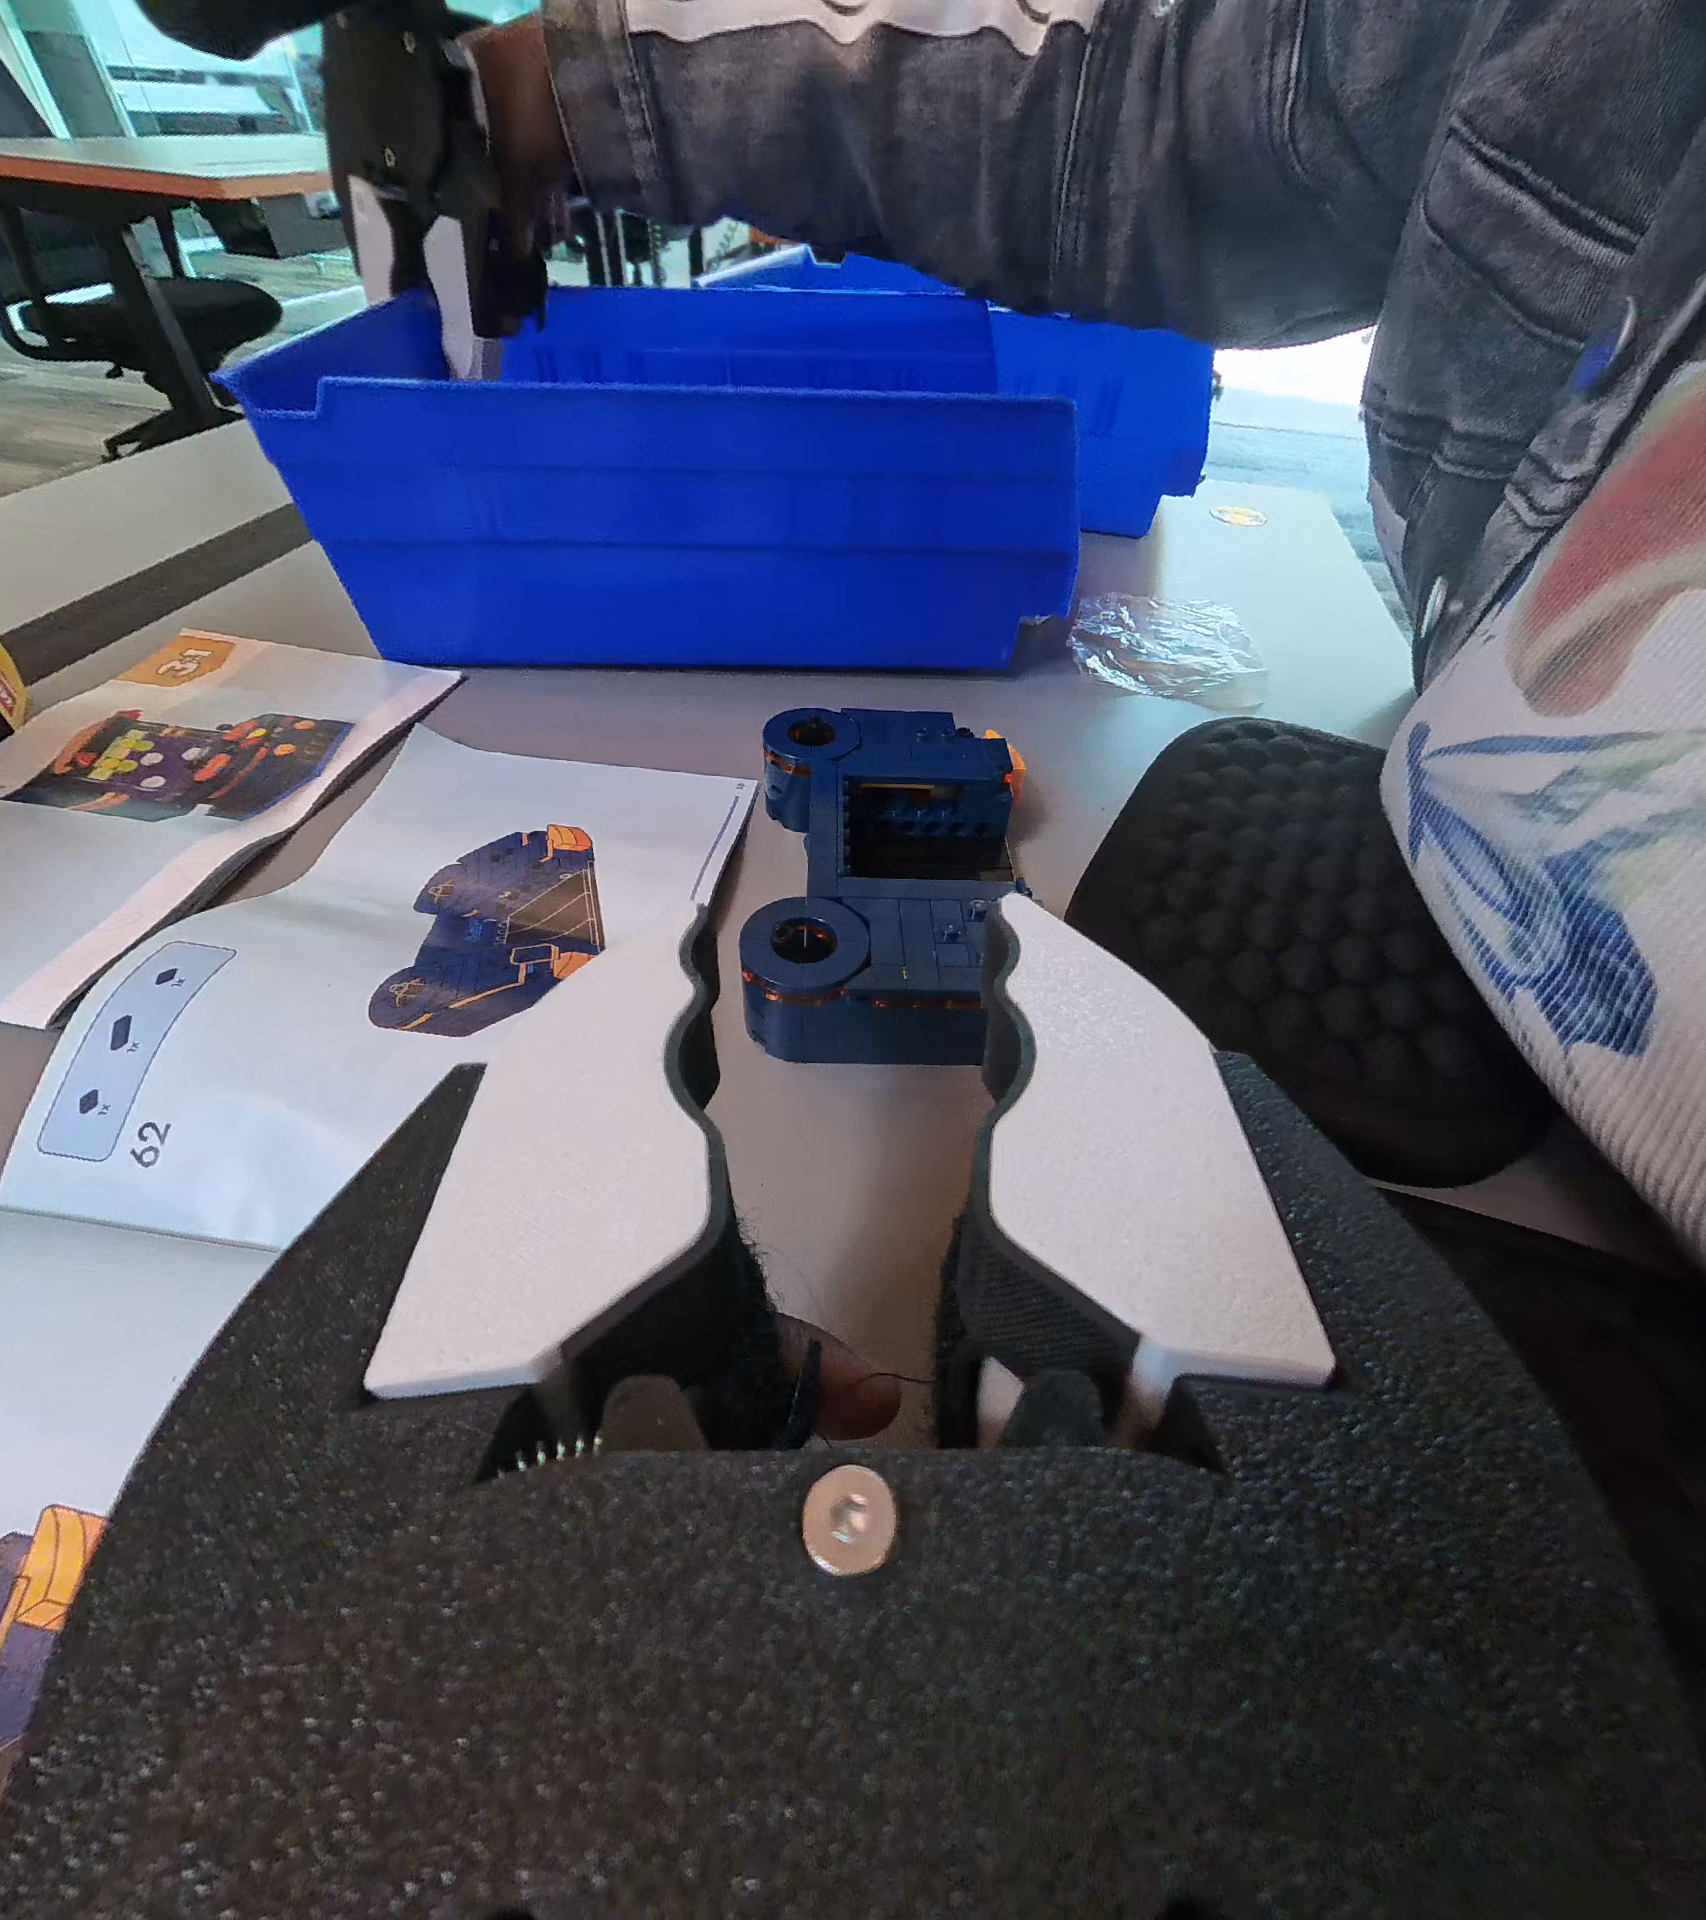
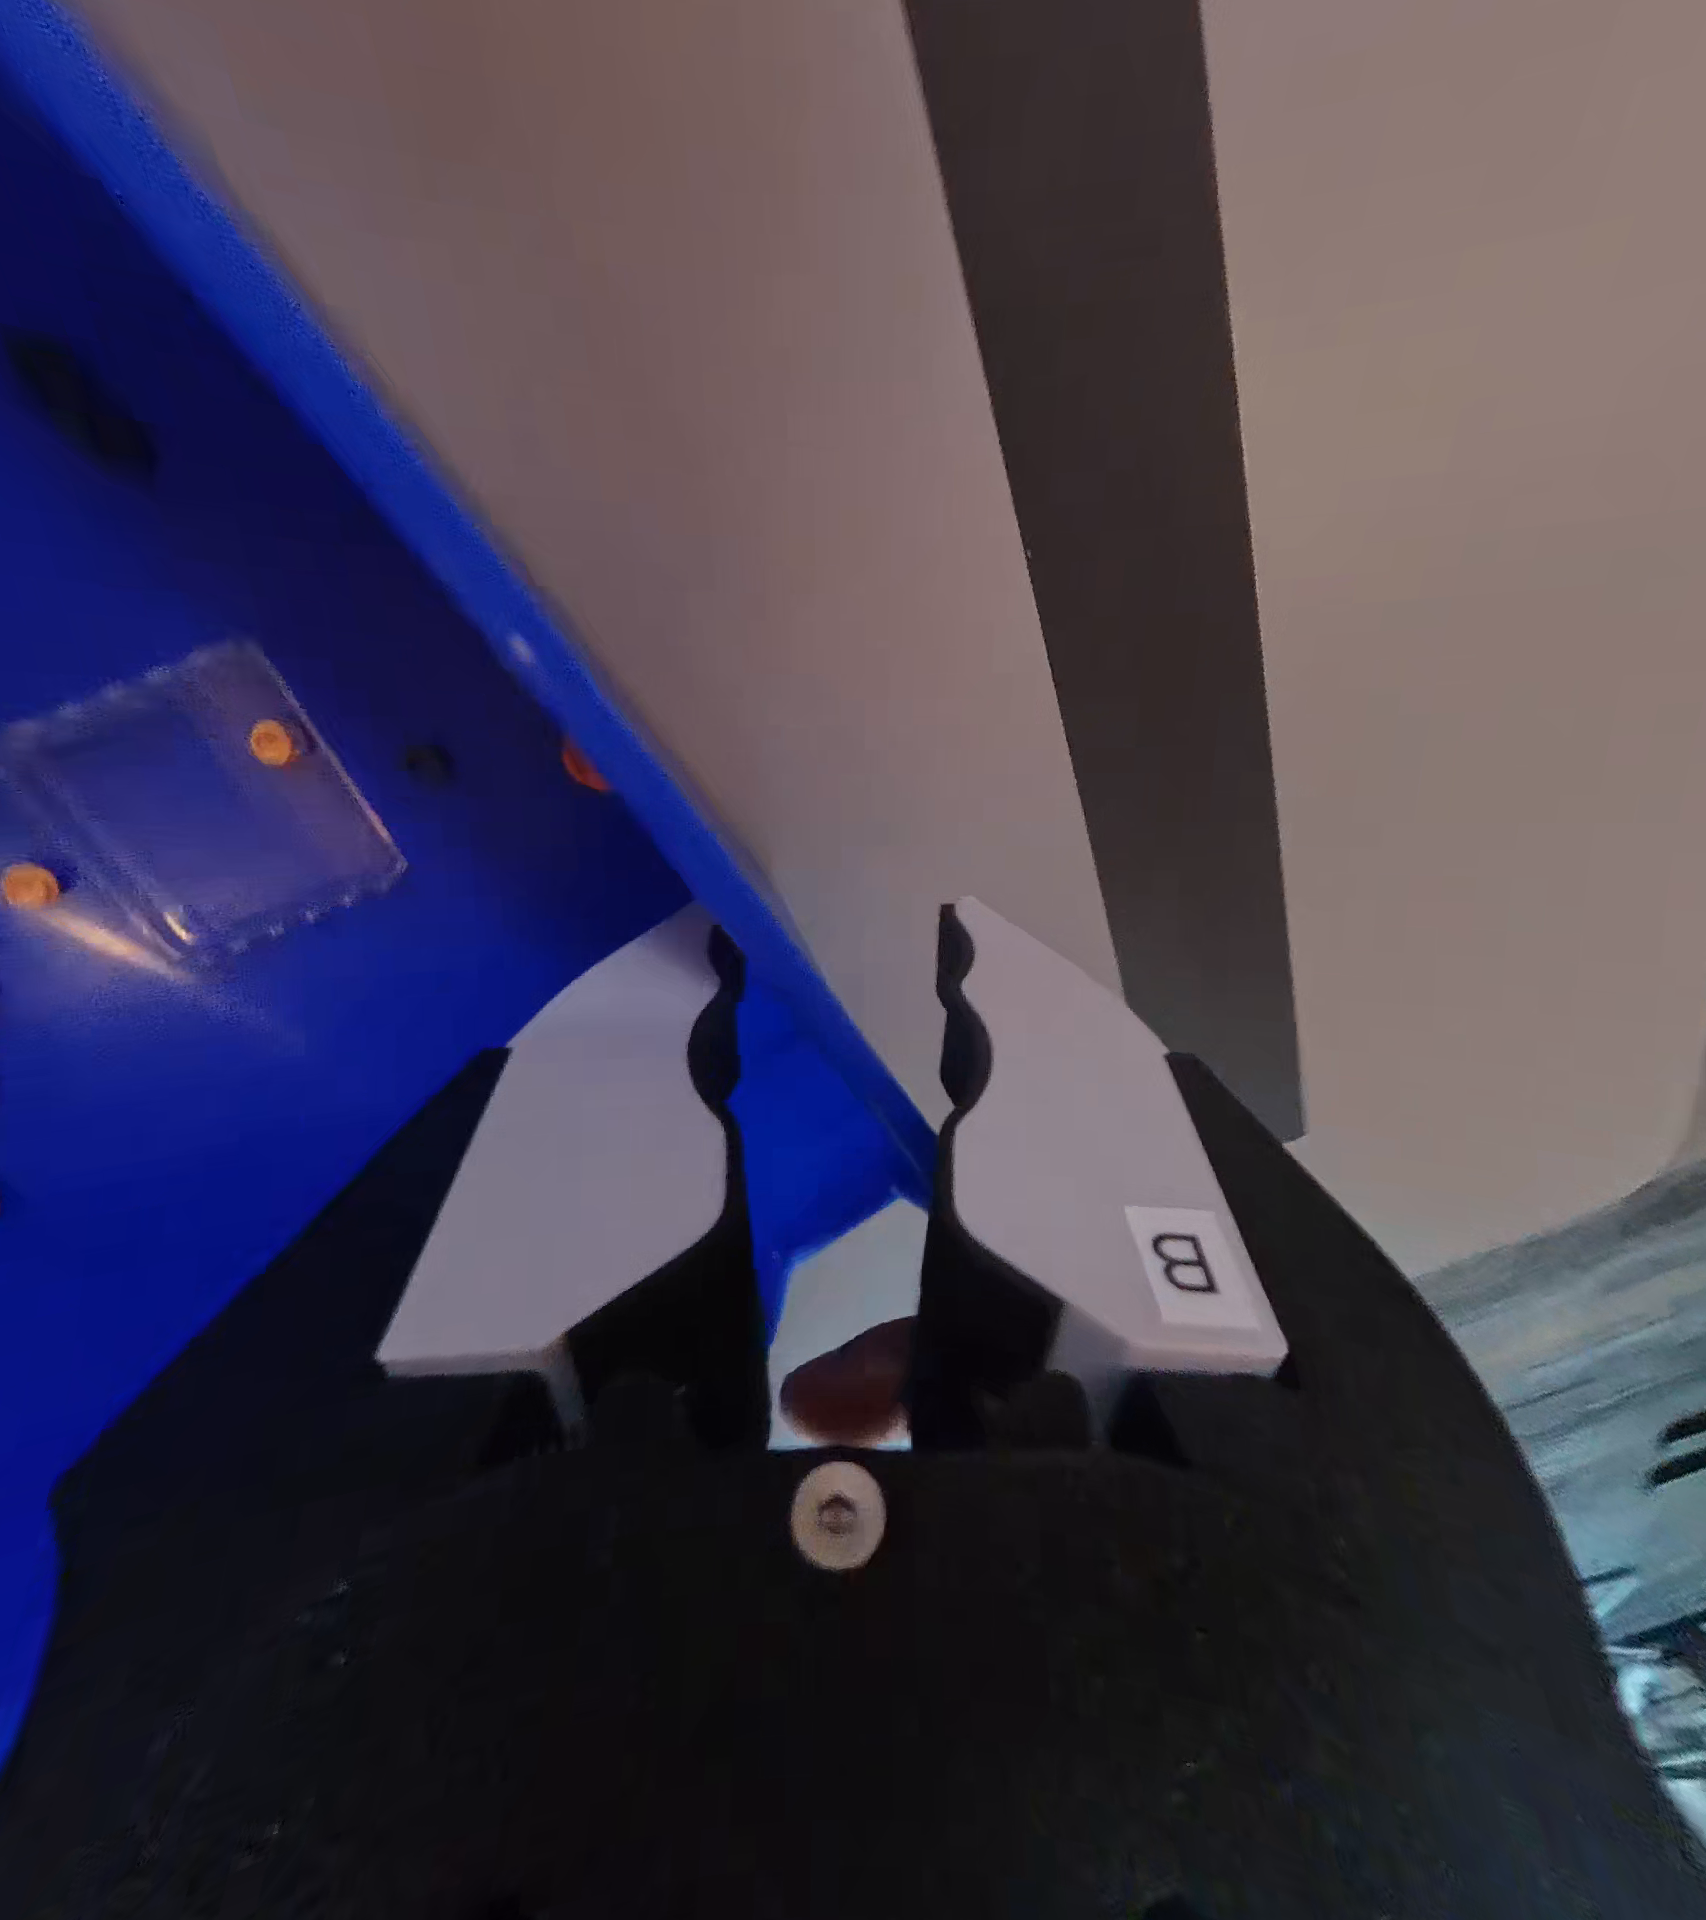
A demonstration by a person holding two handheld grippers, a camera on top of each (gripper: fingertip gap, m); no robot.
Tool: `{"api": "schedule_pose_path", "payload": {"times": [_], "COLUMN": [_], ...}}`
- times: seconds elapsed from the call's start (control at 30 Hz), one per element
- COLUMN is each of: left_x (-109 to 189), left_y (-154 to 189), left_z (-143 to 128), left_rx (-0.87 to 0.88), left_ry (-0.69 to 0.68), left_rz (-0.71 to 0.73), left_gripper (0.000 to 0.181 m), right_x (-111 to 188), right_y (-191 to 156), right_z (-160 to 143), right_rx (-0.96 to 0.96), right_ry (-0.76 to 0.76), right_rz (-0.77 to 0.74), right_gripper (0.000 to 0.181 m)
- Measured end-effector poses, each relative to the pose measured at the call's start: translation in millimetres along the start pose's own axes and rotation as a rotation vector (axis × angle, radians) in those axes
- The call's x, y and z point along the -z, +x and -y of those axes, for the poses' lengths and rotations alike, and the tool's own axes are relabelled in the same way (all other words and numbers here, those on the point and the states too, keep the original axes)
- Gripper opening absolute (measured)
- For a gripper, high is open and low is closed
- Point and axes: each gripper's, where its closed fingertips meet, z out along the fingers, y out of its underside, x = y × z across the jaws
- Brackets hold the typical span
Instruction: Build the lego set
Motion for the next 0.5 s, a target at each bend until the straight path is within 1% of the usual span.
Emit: {"api": "schedule_pose_path", "payload": {"times": [0.03,0.1,0.17,0.23,0.27,0.3,0.4,0.43,0.5], "left_x": [0,1,2,4,4,5,5,5,6], "left_y": [0,1,2,3,3,3,4,5,6], "left_z": [0,1,3,4,5,5,6,6,6], "left_rx": [-0.002,-0.009,-0.022,-0.029,-0.030,-0.029,-0.028,-0.036,-0.056], "left_ry": [0.003,0.012,0.026,0.039,0.045,0.049,0.053,0.056,0.058], "left_rz": [0.000,0.001,0.003,0.003,0.001,-0.002,-0.015,-0.012,-0.004], "left_gripper": [0.048,0.048,0.048,0.048,0.048,0.048,0.048,0.048,0.048], "right_x": [5,28,71,121,135,136,112,104,88], "right_y": [-1,-2,-11,-19,-20,-20,-10,-9,-8], "right_z": [4,13,25,37,40,40,20,17,21], "right_rx": [0.047,0.085,0.106,0.140,0.160,0.164,0.167,0.152,0.127], "right_ry": [0.009,0.038,0.135,0.267,0.315,0.315,0.113,0.102,0.174], "right_rz": [-0.010,-0.075,-0.146,-0.266,-0.310,-0.315,-0.296,-0.269,-0.201], "right_gripper": [0.028,0.025,0.022,0.020,0.019,0.018,0.014,0.014,0.014]}}
